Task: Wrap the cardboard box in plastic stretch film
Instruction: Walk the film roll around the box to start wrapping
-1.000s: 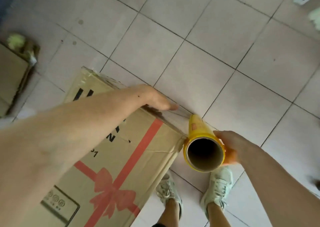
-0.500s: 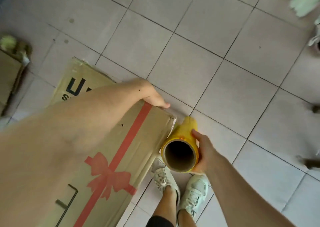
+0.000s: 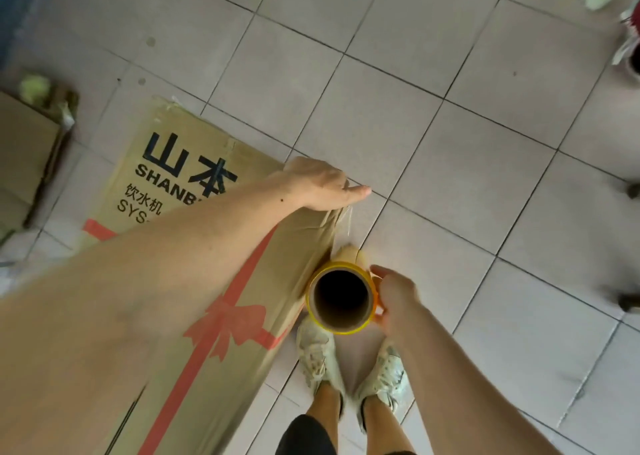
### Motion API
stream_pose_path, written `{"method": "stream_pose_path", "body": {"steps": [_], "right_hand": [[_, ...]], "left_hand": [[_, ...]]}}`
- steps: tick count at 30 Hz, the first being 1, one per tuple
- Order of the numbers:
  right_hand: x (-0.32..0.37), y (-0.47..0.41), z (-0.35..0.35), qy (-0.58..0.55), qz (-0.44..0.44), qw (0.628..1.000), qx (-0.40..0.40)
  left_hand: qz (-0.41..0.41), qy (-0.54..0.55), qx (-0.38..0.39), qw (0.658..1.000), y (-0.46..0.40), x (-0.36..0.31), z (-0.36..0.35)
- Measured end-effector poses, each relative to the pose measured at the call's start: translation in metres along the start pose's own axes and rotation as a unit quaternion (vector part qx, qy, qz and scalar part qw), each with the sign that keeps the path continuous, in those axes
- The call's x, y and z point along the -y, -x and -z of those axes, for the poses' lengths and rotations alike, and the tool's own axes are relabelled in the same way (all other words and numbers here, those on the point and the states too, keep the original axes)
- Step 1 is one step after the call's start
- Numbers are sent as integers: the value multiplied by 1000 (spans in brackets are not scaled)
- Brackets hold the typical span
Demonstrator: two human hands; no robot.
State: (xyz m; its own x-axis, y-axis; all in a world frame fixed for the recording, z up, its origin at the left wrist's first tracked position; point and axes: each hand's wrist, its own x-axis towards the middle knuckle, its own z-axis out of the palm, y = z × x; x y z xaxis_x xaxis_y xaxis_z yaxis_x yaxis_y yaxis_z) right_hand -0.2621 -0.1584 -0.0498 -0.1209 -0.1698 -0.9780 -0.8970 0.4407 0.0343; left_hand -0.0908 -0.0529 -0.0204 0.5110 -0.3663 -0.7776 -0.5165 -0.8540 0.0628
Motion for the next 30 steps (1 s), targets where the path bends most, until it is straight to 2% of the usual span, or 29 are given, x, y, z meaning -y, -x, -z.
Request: {"method": "stream_pose_path", "body": {"steps": [3,5,6,9,12,14,17,19,21,23,24,25,27,30], "right_hand": [[24,30,-7,92,16,994,48],[23,41,-9,147,-9,985,92],[18,40,-10,139,-26,983,113],[-17,33,-12,6,-52,988,145],[-71,24,-5,-145,-102,976,128],[-116,23,-6,-266,-143,938,167],[-156,25,-13,-392,-183,877,208],[-167,28,-16,-418,-189,861,218],[-152,29,-17,-357,-166,899,191],[-140,22,-15,-253,-83,956,120],[-132,20,-12,-176,-32,981,71],[-121,20,-9,-112,-4,993,40],[-97,23,-7,-18,2,999,32],[-77,33,-19,57,13,994,88]], "left_hand": [[1,-10,-6,1000,-3,0,-5],[-5,-13,-13,1000,-4,1,-6],[-5,-6,-22,1000,-4,0,-6],[-8,-14,-53,998,0,-2,-6],[7,-40,-75,996,4,-7,-5],[26,-65,-97,993,8,-11,-9],[51,-34,-129,990,19,-10,-17],[-6,-72,-184,980,26,-10,-28],[-120,-155,-227,954,30,-9,-36],[-231,-262,-156,924,33,-19,-54],[-248,-328,-107,905,34,-25,-66],[-244,-397,-68,882,35,-29,-76],[-208,-487,0,848,36,-31,-83],[-184,-509,9,841,35,-33,-82]]}}
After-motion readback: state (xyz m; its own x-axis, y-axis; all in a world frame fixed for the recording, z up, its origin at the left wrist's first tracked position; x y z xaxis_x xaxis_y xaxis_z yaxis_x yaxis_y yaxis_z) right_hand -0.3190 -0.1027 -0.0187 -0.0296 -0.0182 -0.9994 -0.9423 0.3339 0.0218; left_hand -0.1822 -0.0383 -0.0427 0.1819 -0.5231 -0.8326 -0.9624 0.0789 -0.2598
